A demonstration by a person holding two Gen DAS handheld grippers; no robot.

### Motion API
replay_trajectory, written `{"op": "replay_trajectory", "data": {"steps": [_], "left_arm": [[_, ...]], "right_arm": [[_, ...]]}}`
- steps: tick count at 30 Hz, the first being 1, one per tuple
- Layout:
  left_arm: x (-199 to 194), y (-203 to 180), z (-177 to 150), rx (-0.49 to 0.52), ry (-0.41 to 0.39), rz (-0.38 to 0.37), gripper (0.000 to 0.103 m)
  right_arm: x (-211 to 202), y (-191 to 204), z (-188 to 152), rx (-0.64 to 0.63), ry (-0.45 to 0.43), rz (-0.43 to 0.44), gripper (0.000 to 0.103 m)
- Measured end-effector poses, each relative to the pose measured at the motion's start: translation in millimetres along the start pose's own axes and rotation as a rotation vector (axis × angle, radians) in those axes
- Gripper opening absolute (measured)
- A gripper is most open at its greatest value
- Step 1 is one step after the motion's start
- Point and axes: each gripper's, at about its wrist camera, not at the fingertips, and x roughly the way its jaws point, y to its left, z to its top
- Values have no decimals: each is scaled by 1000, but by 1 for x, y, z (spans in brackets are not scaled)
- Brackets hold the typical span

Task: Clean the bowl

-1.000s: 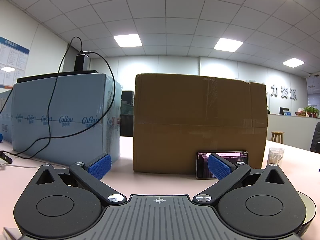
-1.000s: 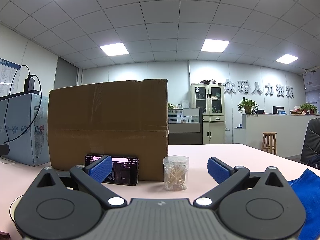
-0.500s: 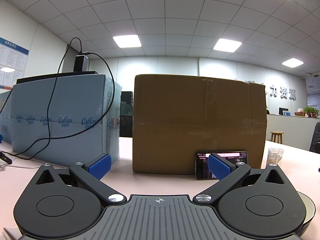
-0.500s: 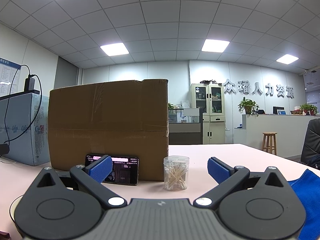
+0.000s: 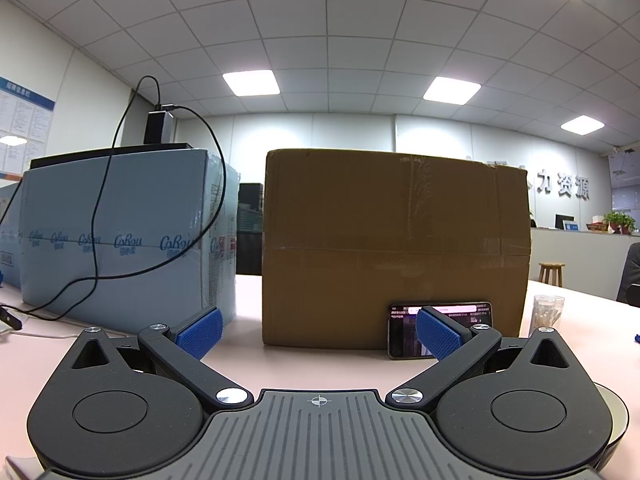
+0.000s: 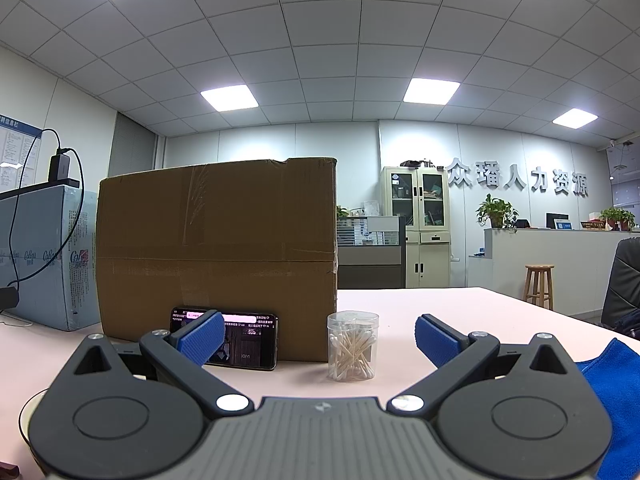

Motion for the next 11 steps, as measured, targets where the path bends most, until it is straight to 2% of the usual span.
{"op": "replay_trajectory", "data": {"steps": [11], "left_arm": [[2, 0, 0, 2, 4, -12, 103]], "right_arm": [[3, -1, 0, 3, 11, 7, 103]]}}
